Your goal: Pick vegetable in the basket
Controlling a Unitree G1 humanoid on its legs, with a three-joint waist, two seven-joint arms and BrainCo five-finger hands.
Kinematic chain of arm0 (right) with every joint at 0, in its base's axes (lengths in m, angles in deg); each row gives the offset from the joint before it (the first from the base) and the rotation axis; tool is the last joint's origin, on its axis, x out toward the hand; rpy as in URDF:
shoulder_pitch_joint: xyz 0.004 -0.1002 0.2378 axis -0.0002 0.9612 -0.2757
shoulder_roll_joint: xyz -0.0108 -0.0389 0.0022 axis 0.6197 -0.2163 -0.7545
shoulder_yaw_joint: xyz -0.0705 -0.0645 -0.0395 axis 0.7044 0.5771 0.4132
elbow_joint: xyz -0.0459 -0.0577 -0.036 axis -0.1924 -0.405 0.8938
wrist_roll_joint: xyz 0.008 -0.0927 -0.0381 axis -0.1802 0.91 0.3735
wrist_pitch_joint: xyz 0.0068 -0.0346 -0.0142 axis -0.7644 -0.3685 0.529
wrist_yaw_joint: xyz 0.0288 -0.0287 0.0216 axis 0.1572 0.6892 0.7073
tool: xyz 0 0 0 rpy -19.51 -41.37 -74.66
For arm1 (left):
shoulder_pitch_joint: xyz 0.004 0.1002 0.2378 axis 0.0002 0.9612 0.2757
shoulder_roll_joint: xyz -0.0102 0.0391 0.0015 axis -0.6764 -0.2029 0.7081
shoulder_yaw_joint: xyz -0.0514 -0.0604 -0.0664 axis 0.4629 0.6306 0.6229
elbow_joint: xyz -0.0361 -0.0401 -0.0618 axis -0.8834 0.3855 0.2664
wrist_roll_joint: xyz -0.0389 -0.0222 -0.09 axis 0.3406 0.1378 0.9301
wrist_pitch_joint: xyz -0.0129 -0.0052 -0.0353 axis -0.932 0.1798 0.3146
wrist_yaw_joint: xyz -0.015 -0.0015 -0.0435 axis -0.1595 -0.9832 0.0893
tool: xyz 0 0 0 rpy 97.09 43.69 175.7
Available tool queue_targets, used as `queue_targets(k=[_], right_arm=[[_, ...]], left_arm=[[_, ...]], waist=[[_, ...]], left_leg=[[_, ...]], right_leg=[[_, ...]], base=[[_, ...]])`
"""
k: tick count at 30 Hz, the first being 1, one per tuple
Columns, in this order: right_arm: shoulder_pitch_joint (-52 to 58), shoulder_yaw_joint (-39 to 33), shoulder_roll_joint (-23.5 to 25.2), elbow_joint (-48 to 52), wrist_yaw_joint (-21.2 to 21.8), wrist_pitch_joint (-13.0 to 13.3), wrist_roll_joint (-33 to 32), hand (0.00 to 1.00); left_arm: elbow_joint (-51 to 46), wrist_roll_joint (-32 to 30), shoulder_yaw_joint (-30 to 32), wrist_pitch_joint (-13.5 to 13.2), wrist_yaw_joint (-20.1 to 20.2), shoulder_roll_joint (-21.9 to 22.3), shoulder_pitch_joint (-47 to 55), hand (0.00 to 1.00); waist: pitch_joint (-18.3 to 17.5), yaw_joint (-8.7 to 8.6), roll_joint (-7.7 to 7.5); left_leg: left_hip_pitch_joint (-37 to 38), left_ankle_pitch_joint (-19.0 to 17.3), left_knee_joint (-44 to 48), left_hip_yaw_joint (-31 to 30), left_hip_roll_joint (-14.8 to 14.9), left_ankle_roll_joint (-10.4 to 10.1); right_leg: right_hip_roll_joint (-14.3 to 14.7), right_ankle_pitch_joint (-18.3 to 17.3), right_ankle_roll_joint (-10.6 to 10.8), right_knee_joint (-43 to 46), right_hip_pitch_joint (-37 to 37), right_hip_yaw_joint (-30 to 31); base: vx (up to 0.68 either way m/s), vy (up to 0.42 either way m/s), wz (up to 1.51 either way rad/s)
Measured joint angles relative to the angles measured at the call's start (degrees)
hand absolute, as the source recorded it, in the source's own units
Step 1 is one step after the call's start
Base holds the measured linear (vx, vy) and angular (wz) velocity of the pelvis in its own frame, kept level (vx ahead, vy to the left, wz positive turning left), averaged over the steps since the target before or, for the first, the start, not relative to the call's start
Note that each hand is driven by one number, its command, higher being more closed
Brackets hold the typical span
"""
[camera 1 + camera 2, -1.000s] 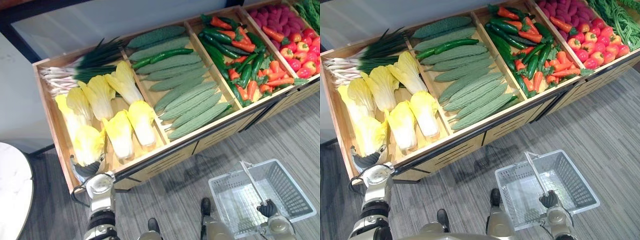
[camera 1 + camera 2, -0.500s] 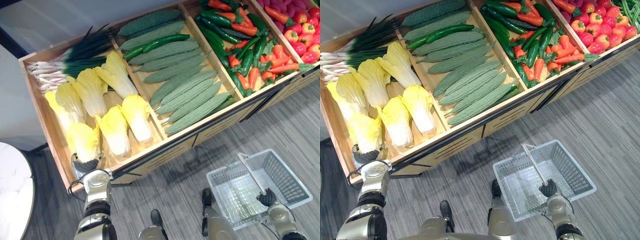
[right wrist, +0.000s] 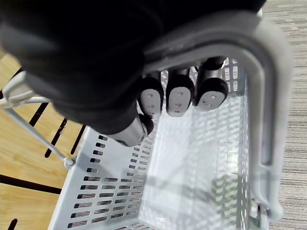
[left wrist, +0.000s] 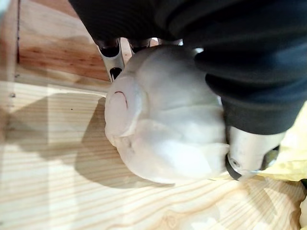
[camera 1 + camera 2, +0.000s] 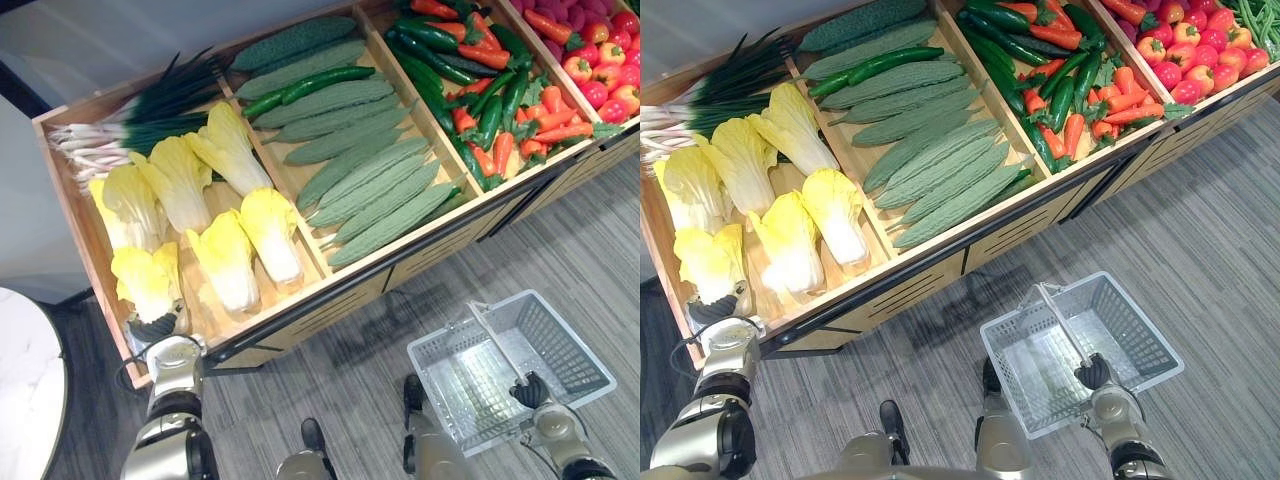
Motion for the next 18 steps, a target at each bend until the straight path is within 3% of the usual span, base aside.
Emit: queue_targets(k=[5, 8, 11, 18], right_arm=[[0.5, -0.2, 0.3, -1.3, 0.0, 0.0, 0.0, 1.00], [1.6, -3.0, 1.6, -1.3, -0.2, 0.0, 0.0, 1.00], [2.5, -5.4, 2.9, -1.3, -0.4, -0.1, 0.0, 1.00], [5.5, -9.3, 4.4, -1.3, -1.1, -0.3, -0.1, 1.00]], left_arm=[[-7.5, 4.7, 0.3, -0.5, -0.4, 5.9, 2.3, 1.00], [-23.4, 4.5, -4.4, -1.2, -2.1, 14.1, 9.2, 1.00], [-31.6, 3.5, -7.0, -2.0, -2.2, 17.7, 13.9, 1.00], [-38.6, -0.4, -11.4, -2.5, 1.1, 19.7, 20.3, 1.00]], waist=[[0.2, 0.02, -0.28], [0.3, 0.06, -0.60], [0.3, 0.06, -0.54], [-0.2, 1.43, -0.39]], left_leg=[[1.4, 0.0, -0.1, -0.3, -0.4, 0.0], [1.1, 0.0, -0.1, -1.7, -0.8, 0.0], [1.0, 0.0, 0.0, -2.3, -0.7, 0.1], [0.4, 0.3, 0.9, -4.9, -0.5, 0.4]], right_leg=[[-0.4, 0.1, 0.1, -0.5, 1.8, -0.5], [-0.9, 0.1, 0.2, -0.4, 2.1, -1.3], [-0.9, 0.1, 0.2, -0.4, 2.6, -1.9], [-1.1, 0.0, 0.1, -0.3, 4.0, -4.4]], base=[[-0.01, -0.005, 0.05], [-0.03, -0.006, 0.13], [-0.01, -0.016, 0.12], [-0.03, -0.024, 0.18]])
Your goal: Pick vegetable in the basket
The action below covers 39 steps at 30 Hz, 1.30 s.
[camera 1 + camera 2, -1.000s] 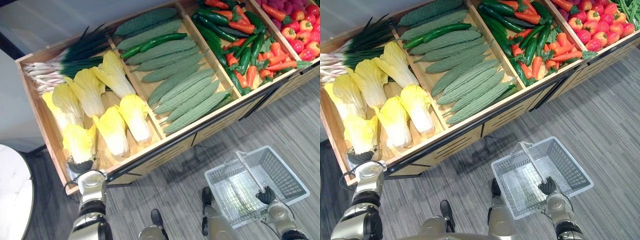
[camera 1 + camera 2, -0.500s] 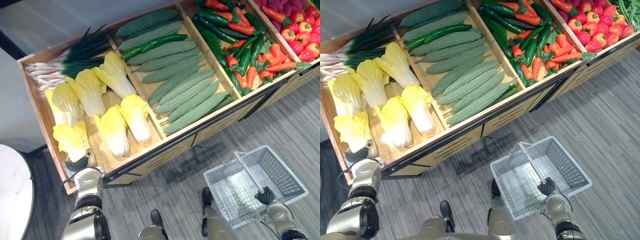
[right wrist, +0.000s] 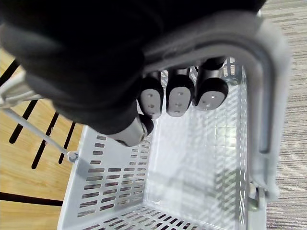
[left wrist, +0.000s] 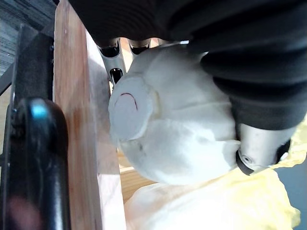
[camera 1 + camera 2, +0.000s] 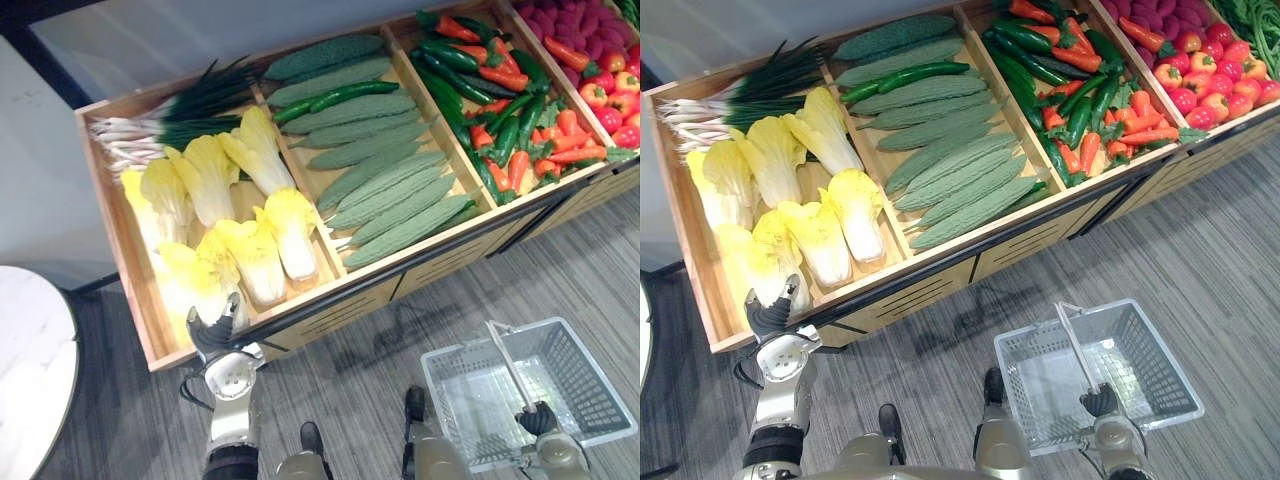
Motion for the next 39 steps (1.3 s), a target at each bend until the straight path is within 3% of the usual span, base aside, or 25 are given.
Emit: queue_targets(k=[5, 10, 16, 18, 22, 25, 29, 30, 33, 39], right_arm=[[1.6, 0.1, 0.9, -0.1, 0.1, -0.1, 0.1, 1.00], [2.9, 0.2, 1.7, -0.4, 0.2, 0.0, 0.1, 1.00], [3.4, 0.2, 1.5, -1.9, 0.2, 0.3, 0.1, 1.00], [3.6, 0.2, 1.5, -1.9, 0.2, 0.3, 0.1, 1.00], [4.0, 2.7, -0.1, 1.3, 0.7, 0.4, 0.1, 1.00], [4.2, 7.4, -4.0, 7.1, 1.4, 0.6, 0.1, 1.00], [2.0, 13.7, -9.3, 14.2, 3.3, 0.8, 0.1, 1.00], [0.9, 16.9, -11.3, 16.7, 4.8, 2.2, 0.1, 1.00], [-1.0, 20.6, -13.7, 20.2, 6.4, 3.5, 0.0, 1.00], [-3.4, 25.4, -18.4, 25.8, 7.6, 5.6, 0.0, 1.00]], left_arm=[[-5.0, 0.0, 0.1, -0.5, 0.4, 0.0, 2.9, 1.00], [-14.6, -0.8, 1.9, -0.9, -2.5, 0.3, 3.3, 1.00], [-27.8, -10.7, 5.2, -0.9, -10.0, 0.4, -0.5, 1.00], [-30.0, -13.0, 4.8, -0.9, -10.8, 0.2, -2.3, 1.00], [-32.9, -18.5, -2.0, -0.9, -11.6, -2.2, -4.4, 1.00], [-33.1, -20.9, -8.7, -1.8, -8.8, -3.6, -4.3, 1.00], [-32.5, -22.0, -14.4, -5.8, -2.6, -7.0, -3.3, 1.00], [-31.7, -21.8, -16.4, -7.9, 0.6, -8.9, -2.8, 1.00], [-30.1, -21.8, -18.8, -10.3, 4.6, -10.7, -2.7, 1.00], [-26.3, -19.4, -23.9, -12.2, 9.5, -12.6, -2.8, 1.00]], waist=[[-2.2, 0.12, -0.28], [-4.9, 0.27, -0.86], [-7.1, 0.29, -1.76], [-7.6, 0.19, -1.82], [-8.2, -0.26, -1.66], [-8.7, -0.29, -1.42], [-8.9, -1.81, -1.27], [-8.9, -1.84, -1.20], [-8.8, -2.98, -1.13], [-8.8, -3.06, -0.59]], left_leg=[[0.0, 0.4, -0.1, -1.4, 0.1, 0.1], [0.0, 0.9, -1.1, -1.5, 0.2, 0.0], [1.5, 0.7, -1.2, 1.2, 0.4, -0.2], [2.5, 0.5, -1.3, 2.2, 0.4, -0.2], [4.4, -0.7, -1.0, 5.8, 0.4, -0.5], [6.3, -2.2, -0.5, 11.0, 0.6, -0.7], [8.8, -4.0, 0.5, 18.4, 0.5, -1.1], [10.9, -5.0, 0.6, 22.2, 0.6, -1.5], [12.7, -6.3, 1.0, 26.2, 0.4, -1.9], [15.5, -7.8, 1.3, 33.2, -0.6, -2.5]], right_leg=[[0.0, -0.2, -0.3, 0.0, 0.9, -1.5], [0.1, -0.3, -0.3, 0.0, 1.0, -1.8], [0.6, -0.2, -0.3, 0.0, 1.0, 1.1], [0.8, -0.1, -0.2, 0.0, 1.0, 2.2], [1.3, 0.2, 0.1, 0.0, 0.6, 6.0], [2.3, 0.6, 0.3, 0.1, -0.5, 11.1], [3.9, 2.1, 0.6, 0.2, -2.4, 18.4], [5.0, 2.6, 0.7, 0.2, -2.5, 22.1], [6.1, 3.0, 1.1, 0.3, -2.8, 26.2], [7.6, 4.2, 1.7, -0.1, -3.4, 32.5]], base=[[-0.03, -0.018, 0.16], [-0.03, -0.006, 0.04], [0.00, -0.002, -0.20], [0.00, 0.003, -0.31], [-0.01, 0.005, -0.52], [0.00, 0.007, -0.87], [0.01, 0.004, -1.04], [-0.02, 0.010, -1.03], [-0.02, -0.004, -0.89], [-0.04, -0.011, -0.61]])
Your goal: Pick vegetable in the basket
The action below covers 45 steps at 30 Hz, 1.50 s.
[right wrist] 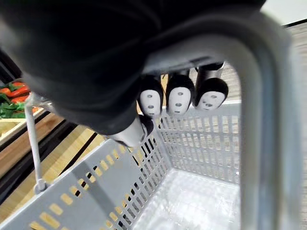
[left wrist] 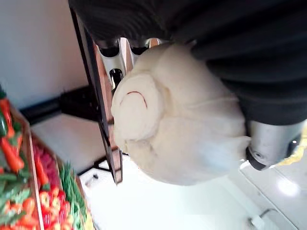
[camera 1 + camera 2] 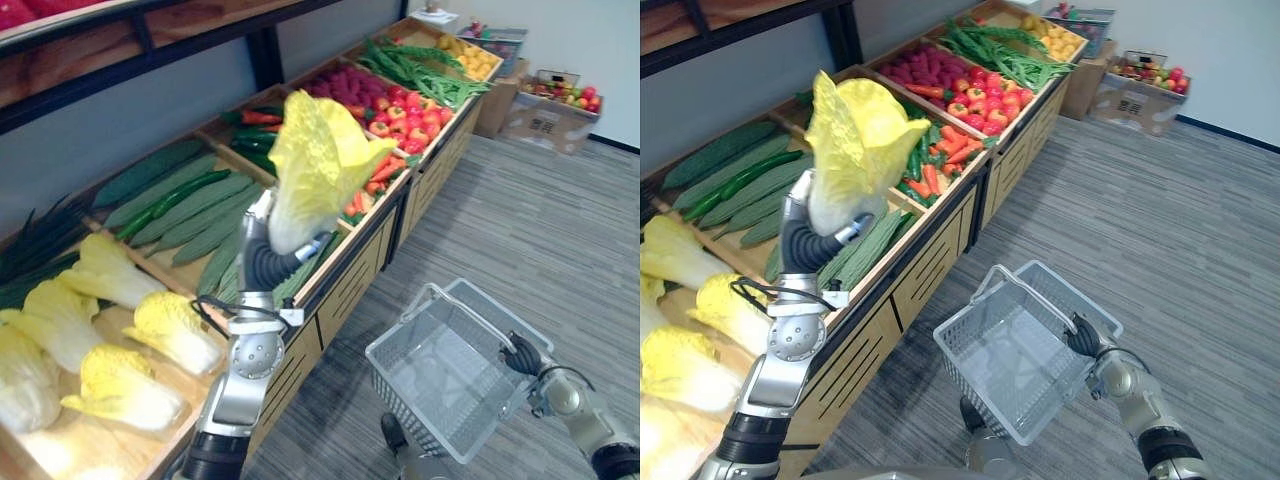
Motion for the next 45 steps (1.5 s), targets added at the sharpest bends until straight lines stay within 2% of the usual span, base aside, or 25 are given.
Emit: queue_targets(k=[3, 6, 10, 13, 17, 22, 25, 29, 31, 35, 38, 41, 45], right_arm=[[-1.2, 2.1, -1.8, 2.8, 0.9, 0.0, -0.1, 1.00], [-1.3, 2.5, -2.8, 6.3, 1.2, 0.0, -0.3, 1.00], [-1.3, 3.2, -5.6, 13.1, 1.2, 0.4, -2.2, 1.00], [-1.6, 3.8, -6.9, 15.5, 1.2, 1.7, -2.8, 1.00], [-2.2, 4.5, -7.6, 17.1, 1.2, 2.3, -2.9, 1.00], [-3.0, 7.1, -10.6, 17.7, 1.2, 2.5, -5.4, 1.00], [-3.2, 9.5, -12.9, 19.4, 1.3, 2.6, -6.8, 1.00], [-4.3, 11.4, -14.0, 20.6, 1.4, 4.0, -7.5, 1.00], [-4.9, 12.2, -14.1, 21.6, 1.5, 4.6, -7.6, 1.00], [-5.4, 13.7, -15.0, 22.2, 1.6, 6.4, -9.1, 1.00], [-5.4, 13.8, -15.0, 22.9, 1.9, 6.5, -9.5, 1.00], [-6.7, 16.8, -15.1, 24.0, 2.2, 6.6, -10.3, 1.00], [-6.8, 18.0, -15.0, 24.9, 2.4, 7.2, -11.6, 1.00]], left_arm=[[1.1, 3.1, -3.9, -0.3, 2.2, -1.8, -0.1, 1.00], [1.2, 6.6, -7.9, -1.8, 4.1, -2.6, -0.9, 1.00], [1.2, 11.2, -12.9, -3.7, 7.4, -4.4, -3.7, 1.00], [1.2, 14.7, -15.2, -4.7, 9.8, -5.3, -5.4, 1.00], [1.2, 17.4, -19.1, -5.4, 13.0, -9.0, -7.5, 1.00], [1.2, 17.6, -25.5, -7.2, 16.5, -14.5, -9.5, 1.00], [2.7, 16.6, -29.8, -8.9, 17.9, -18.2, -9.9, 1.00], [9.9, 9.6, -34.6, -9.9, 19.1, -21.2, -11.4, 1.00], [12.5, 6.9, -36.6, -10.0, 19.2, -22.0, -11.6, 1.00], [16.8, 1.1, -39.2, -10.4, 19.2, -21.9, -11.7, 1.00], [19.2, -1.0, -39.9, -10.8, 18.9, -21.9, -11.9, 1.00], [23.4, -3.3, -40.8, -11.0, 18.5, -21.8, -12.2, 1.00], [28.5, -6.0, -40.9, -11.1, 17.9, -21.3, -14.0, 1.00]], waist=[[0.0, -0.04, 0.16], [0.0, 0.05, 0.35], [-0.3, 0.09, 1.43], [-0.7, 0.07, 2.16], [-1.2, 0.20, 2.94], [-1.4, 0.01, 3.28], [-2.3, -0.17, 4.02], [-2.7, -1.43, 4.50], [-2.8, -1.51, 4.51], [-3.7, -1.86, 4.48], [-3.9, -2.05, 4.31], [-4.0, -3.12, 4.16], [-4.0, -3.35, 4.12]], left_leg=[[1.1, -1.0, 1.1, 3.0, 0.3, -0.5], [1.2, -2.7, 3.9, 5.5, 1.6, -1.0], [1.6, -4.4, 7.1, 9.2, 3.7, -2.1], [1.7, -4.8, 8.3, 11.1, 4.8, -2.8], [1.9, -5.1, 9.9, 13.7, 6.3, -3.3], [2.5, -5.5, 11.3, 15.8, 7.1, -4.1], [2.8, -5.8, 12.1, 17.0, 7.7, -4.5], [3.0, -6.0, 12.7, 17.6, 8.1, -4.7], [3.5, -6.0, 12.8, 18.5, 8.1, -4.8], [3.7, -6.1, 12.8, 19.1, 8.1, -4.9], [3.7, -6.1, 12.8, 19.1, 8.1, -4.9], [3.7, -6.1, 12.7, 19.3, 8.1, -5.0], [3.7, -6.1, 12.4, 20.2, 7.8, -5.0]], right_leg=[[0.9, 0.3, 0.1, 0.0, 0.0, 2.2], [1.9, 0.5, 0.2, 0.0, 0.0, 3.8], [3.6, 0.7, 0.0, 0.0, -0.2, 5.9], [4.7, 0.9, -0.2, 0.2, -0.6, 6.6], [6.3, 1.1, -0.5, 0.8, -1.3, 7.7], [7.4, 1.2, -0.7, 1.1, -1.6, 9.3], [8.2, 1.2, -0.6, 1.2, -1.8, 9.7], [8.7, 1.2, -0.7, 1.3, -1.9, 10.1], [9.1, 1.3, -0.7, 1.5, -1.9, 10.8], [9.5, 1.3, -0.7, 1.7, -2.1, 11.3], [9.5, 1.3, -0.7, 1.7, -2.1, 11.3], [9.5, 0.6, -1.1, 1.7, -2.2, 11.3], [9.6, 0.8, -1.3, 1.7, -3.0, 11.3]], base=[[-0.01, -0.025, -0.43], [0.01, -0.041, -0.37], [0.03, -0.048, -0.31], [0.05, -0.038, -0.24], [0.04, -0.049, -0.20], [0.02, -0.045, -0.20], [0.03, -0.037, -0.20], [0.03, -0.041, -0.08], [0.02, -0.024, -0.19], [0.03, -0.013, -0.08], [0.02, -0.012, -0.01], [0.01, -0.004, -0.02], [0.04, -0.003, -0.09]])
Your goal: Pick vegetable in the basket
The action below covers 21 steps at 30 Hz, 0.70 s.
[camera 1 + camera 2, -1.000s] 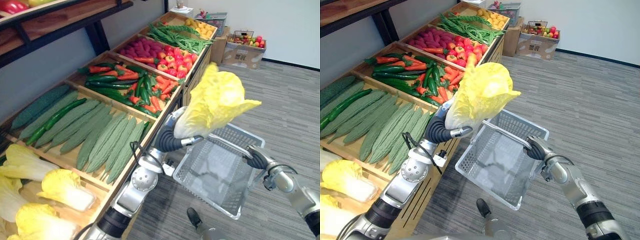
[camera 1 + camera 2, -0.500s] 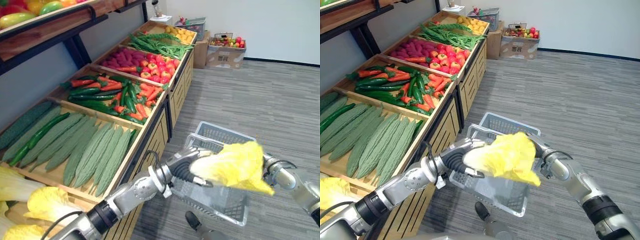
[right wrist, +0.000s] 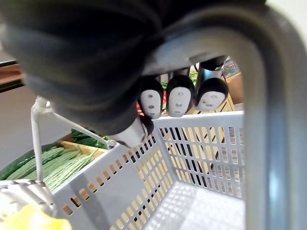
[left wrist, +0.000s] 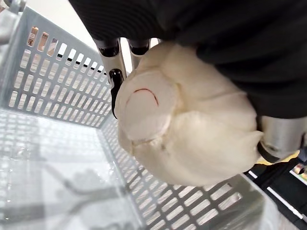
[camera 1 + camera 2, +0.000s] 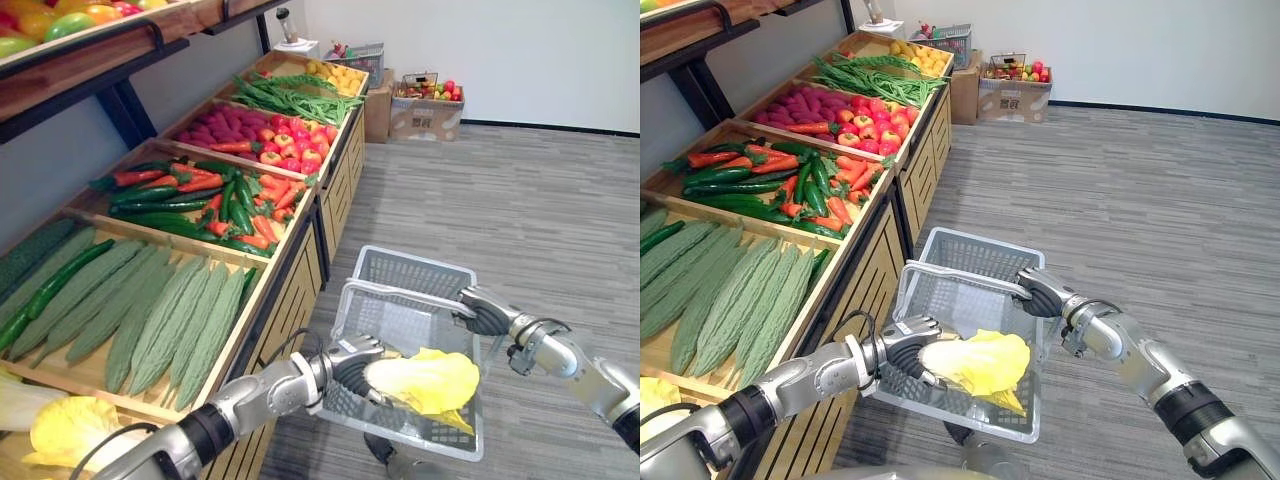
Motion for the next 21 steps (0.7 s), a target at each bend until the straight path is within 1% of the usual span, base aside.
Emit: queue_targets(k=[3, 6, 8, 12, 13, 14, 17, 19, 21], right_arm=[[-0.4, 0.5, 0.0, 1.3, 1.1, 0.0, -0.2, 1.00], [-2.5, 3.6, 0.0, 1.7, 1.8, 0.3, -0.2, 1.00], [-2.7, 4.7, 0.0, 2.8, 2.6, 0.9, -0.2, 1.00], [-3.6, 6.2, 0.1, 3.7, 3.6, 1.2, -0.3, 1.00], [-3.6, 6.3, 0.1, 3.7, 3.7, 1.2, -0.3, 1.00], [-3.6, 6.3, 0.1, 3.7, 3.7, 1.2, -0.3, 1.00], [-3.7, 6.3, 0.0, 3.9, 3.7, 1.2, -0.3, 1.00], [-3.8, 6.3, 0.0, 3.9, 3.7, 1.2, -0.3, 1.00], [-4.0, 6.3, 0.0, 3.9, 3.7, 1.2, -0.4, 1.00]], left_arm=[[3.0, -1.9, 0.0, 0.3, -1.4, 1.3, -1.2, 1.00], [5.0, -3.0, 0.1, 0.5, -2.0, 2.3, -1.6, 1.00], [7.0, -4.3, 0.1, 0.9, -2.6, 3.3, -2.6, 1.00], [9.6, -5.6, 0.7, 1.8, -3.9, 4.8, -3.6, 1.00], [10.3, -6.4, 0.8, 1.9, -3.9, 5.2, -4.0, 0.00], [11.4, -6.6, 0.8, 2.4, -3.9, 5.8, -4.4, 0.00], [12.5, -6.9, 1.4, 2.7, -4.8, 6.5, -5.0, 0.00], [12.5, -8.3, 2.3, 2.8, -5.4, 6.9, -5.0, 0.00], [12.5, -8.4, 3.0, 2.8, -5.9, 7.5, -5.2, 0.00]], waist=[[0.0, -0.20, -0.02], [0.0, -1.00, -0.06], [0.1, -1.08, -0.15], [0.2, -1.19, -0.38], [0.3, -1.19, -0.54], [0.5, -1.19, -0.80], [1.2, -1.20, -1.49], [1.5, -1.22, -1.76], [1.8, -1.22, -1.78]], left_leg=[[0.2, 0.0, -0.5, 0.2, -0.1, 0.0], [0.4, 0.0, -0.7, 0.5, -0.2, 0.0], [0.5, 0.0, -0.8, 0.9, -0.3, 0.0], [0.9, 0.1, -0.8, 1.9, -0.4, 0.1], [0.9, 0.1, -0.9, 1.9, -0.4, 0.1], [0.9, 0.1, -0.9, 1.9, -0.4, 0.1], [0.9, 0.1, -0.9, 1.9, -0.4, 0.1], [0.9, 0.1, -0.9, 1.9, -0.4, 0.1], [0.9, 0.1, -1.0, 1.9, -0.4, 0.1]], right_leg=[[0.2, 0.2, 0.2, 0.0, 0.0, 0.0], [0.2, 0.2, 0.2, 0.0, 0.0, 0.0], [0.2, 0.2, 0.2, 0.0, 0.0, 0.1], [0.4, 0.2, 0.3, 0.0, 0.0, 0.6], [0.4, 0.1, 0.2, 0.0, 0.0, 0.6], [0.4, 0.1, 0.2, 0.0, 0.0, 0.6], [0.4, 0.0, 0.0, 0.0, 0.0, 0.5], [0.4, -0.1, 0.0, 0.0, 0.0, 0.5], [0.4, -0.1, -0.1, 0.0, -0.1, 0.4]], base=[[0.05, 0.002, -0.03], [0.04, 0.001, -0.02], [0.04, -0.006, -0.04], [0.03, -0.017, -0.07], [0.02, -0.036, 0.00], [0.02, -0.048, 0.00], [0.01, -0.049, 0.01], [0.01, -0.042, 0.00], [0.02, -0.043, 0.02]])
